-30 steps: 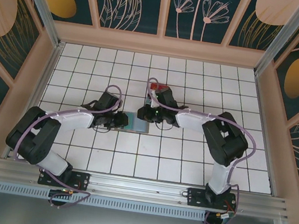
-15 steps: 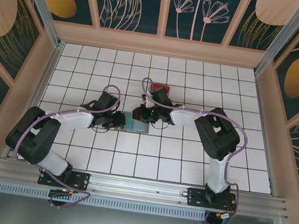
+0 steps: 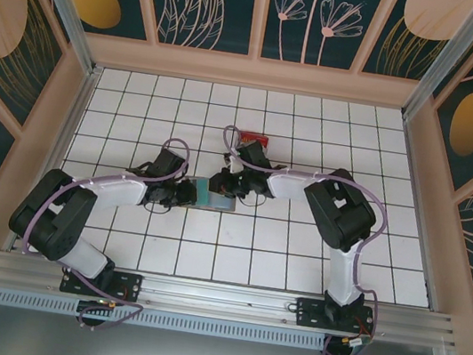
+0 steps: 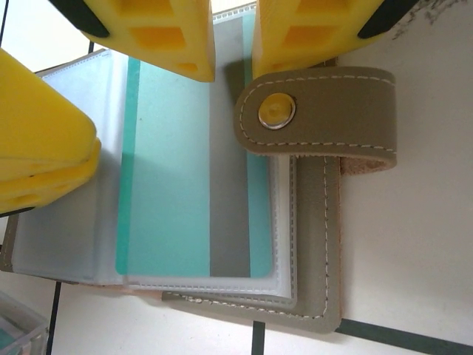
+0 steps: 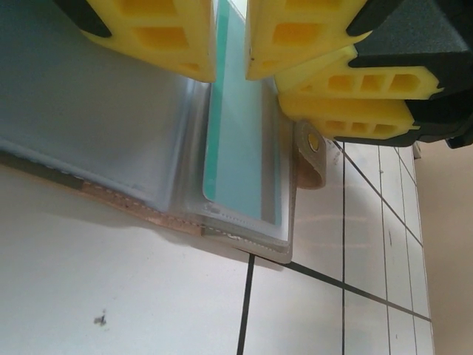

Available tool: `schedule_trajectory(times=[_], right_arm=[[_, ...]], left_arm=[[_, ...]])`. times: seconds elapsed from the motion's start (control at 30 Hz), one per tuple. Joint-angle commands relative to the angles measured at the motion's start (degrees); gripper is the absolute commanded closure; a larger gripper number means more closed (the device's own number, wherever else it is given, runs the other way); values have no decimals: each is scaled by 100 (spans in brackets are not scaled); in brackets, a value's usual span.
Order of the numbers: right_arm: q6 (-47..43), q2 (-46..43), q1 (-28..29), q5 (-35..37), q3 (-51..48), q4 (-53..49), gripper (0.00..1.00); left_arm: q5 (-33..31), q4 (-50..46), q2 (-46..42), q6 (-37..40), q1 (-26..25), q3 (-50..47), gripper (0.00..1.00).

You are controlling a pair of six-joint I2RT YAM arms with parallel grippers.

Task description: Take the credit cards out of the card holder

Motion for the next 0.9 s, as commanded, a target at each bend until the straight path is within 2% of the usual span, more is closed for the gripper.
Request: schedule_trajectory(times=[0.0,0.6,0.87], right_arm=[[32,194,32,-150,178,-160,82],[-115,385,102,-53,470,-565,84],[-135,309,93,313,539,-901,84]], left_arm=[[51,60,53,-71,33,-67,78],[167,125,78,-80,33,-52,77],[-235,-192,-222,-28,29,20,78]])
